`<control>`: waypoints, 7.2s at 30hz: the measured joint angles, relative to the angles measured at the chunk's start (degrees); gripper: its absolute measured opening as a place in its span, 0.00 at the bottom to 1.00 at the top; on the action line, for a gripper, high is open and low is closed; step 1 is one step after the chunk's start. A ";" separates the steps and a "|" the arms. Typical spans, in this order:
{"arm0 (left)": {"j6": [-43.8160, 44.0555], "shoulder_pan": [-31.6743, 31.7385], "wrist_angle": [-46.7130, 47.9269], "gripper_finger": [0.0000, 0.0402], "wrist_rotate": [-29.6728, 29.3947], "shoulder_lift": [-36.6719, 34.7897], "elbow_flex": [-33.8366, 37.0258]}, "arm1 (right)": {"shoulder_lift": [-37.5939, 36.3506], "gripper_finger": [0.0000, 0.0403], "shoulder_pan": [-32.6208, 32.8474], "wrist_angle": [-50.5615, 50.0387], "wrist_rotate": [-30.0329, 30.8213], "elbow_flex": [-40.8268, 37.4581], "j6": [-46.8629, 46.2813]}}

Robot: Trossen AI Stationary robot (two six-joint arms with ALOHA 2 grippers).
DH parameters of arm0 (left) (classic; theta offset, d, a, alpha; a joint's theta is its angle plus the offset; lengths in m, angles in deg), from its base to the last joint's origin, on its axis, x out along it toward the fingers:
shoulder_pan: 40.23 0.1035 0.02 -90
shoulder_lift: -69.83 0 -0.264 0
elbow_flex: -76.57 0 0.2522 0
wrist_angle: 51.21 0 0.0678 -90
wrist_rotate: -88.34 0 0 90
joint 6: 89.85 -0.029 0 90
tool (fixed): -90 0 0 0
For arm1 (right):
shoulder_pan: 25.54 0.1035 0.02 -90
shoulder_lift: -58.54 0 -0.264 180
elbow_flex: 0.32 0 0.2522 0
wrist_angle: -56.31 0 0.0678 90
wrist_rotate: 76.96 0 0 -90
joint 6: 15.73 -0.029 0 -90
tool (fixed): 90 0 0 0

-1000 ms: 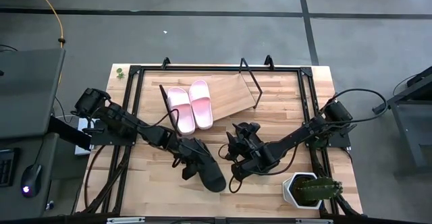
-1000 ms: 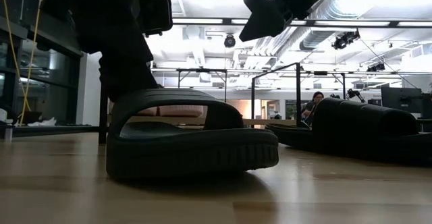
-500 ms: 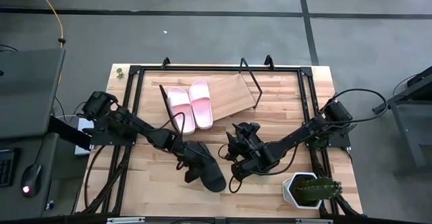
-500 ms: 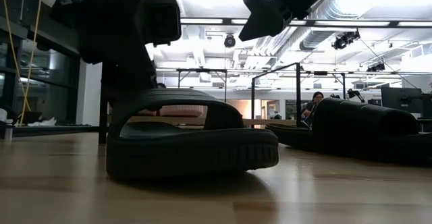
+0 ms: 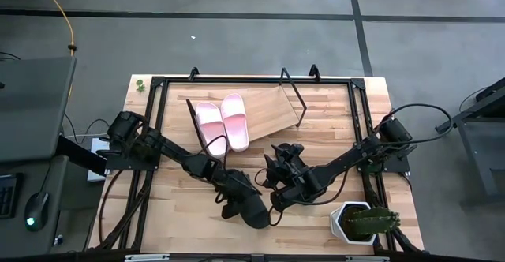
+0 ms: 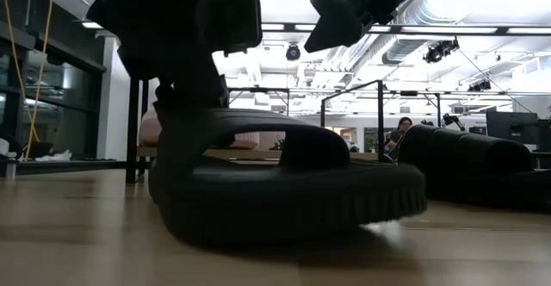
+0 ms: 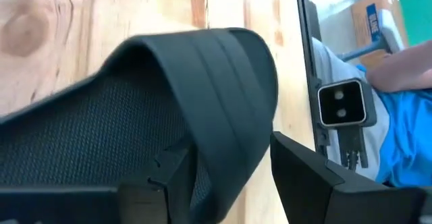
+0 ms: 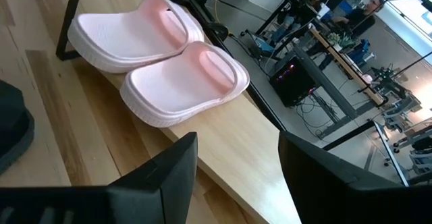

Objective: Pick and place slides into the shelf
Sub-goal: Put the left black slide on the shelf

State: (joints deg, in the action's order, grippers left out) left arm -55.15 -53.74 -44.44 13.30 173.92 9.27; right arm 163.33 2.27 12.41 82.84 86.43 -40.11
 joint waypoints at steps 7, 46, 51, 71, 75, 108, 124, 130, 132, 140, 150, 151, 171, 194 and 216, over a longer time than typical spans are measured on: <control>-0.17 0.00 1.10 0.42 -1.07 0.00 0.05 | 0.00 0.50 0.00 0.00 -0.01 0.02 0.00; -4.17 0.04 0.57 0.05 -0.63 -0.07 0.02 | 0.00 0.50 -0.01 0.01 -0.02 0.02 0.24; -4.28 0.04 0.60 0.07 -0.76 -0.07 0.02 | 0.00 0.50 -0.01 0.01 -0.02 0.02 0.24; -5.01 1.29 4.06 0.03 0.50 -0.07 -3.08 | -0.23 0.50 3.34 -0.48 1.99 0.08 4.98; -5.27 1.29 5.46 0.02 0.47 -0.51 -3.09 | -1.71 0.50 5.64 -0.61 3.18 0.15 5.46; -14.73 1.51 13.31 0.03 -6.95 -21.29 -3.10 | -5.25 0.49 16.67 -0.42 -7.64 11.58 36.95; -16.03 1.53 13.39 0.03 -8.59 -22.21 -3.10 | -2.34 0.49 17.56 4.89 -4.90 11.58 43.52; -16.46 1.53 13.30 0.03 -8.59 -22.23 -3.10 | -2.34 0.49 16.47 4.82 -5.05 11.58 42.95; -16.46 1.53 13.30 0.03 -8.59 -22.41 -3.10 | -2.34 0.49 16.02 4.75 -5.78 11.58 42.87; -16.89 1.53 12.78 0.03 -8.33 -23.12 -3.19 | -1.39 0.49 14.68 4.49 -9.27 11.58 40.95; -16.85 1.53 12.97 0.03 -7.97 -23.08 -3.19 | 1.44 0.49 13.41 4.75 -7.72 11.56 43.89; -16.85 1.53 12.97 0.03 -7.98 -23.08 -3.19 | 1.45 0.49 13.31 4.80 -7.68 11.56 43.77; -16.28 1.51 11.80 0.03 -7.93 -23.04 -3.19 | 2.91 0.49 11.91 5.19 -2.76 11.56 43.98; -16.30 1.51 11.50 0.04 -7.69 -23.06 -3.19 | 5.57 0.27 10.15 13.17 -2.73 11.50 48.93; -16.45 1.51 14.19 0.04 -8.17 -23.10 -3.28 | 5.57 0.00 10.01 13.70 -2.99 11.50 48.72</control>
State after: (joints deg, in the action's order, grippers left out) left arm -71.61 -52.24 -30.25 5.13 150.82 5.99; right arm 168.90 12.28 26.11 79.85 97.93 8.61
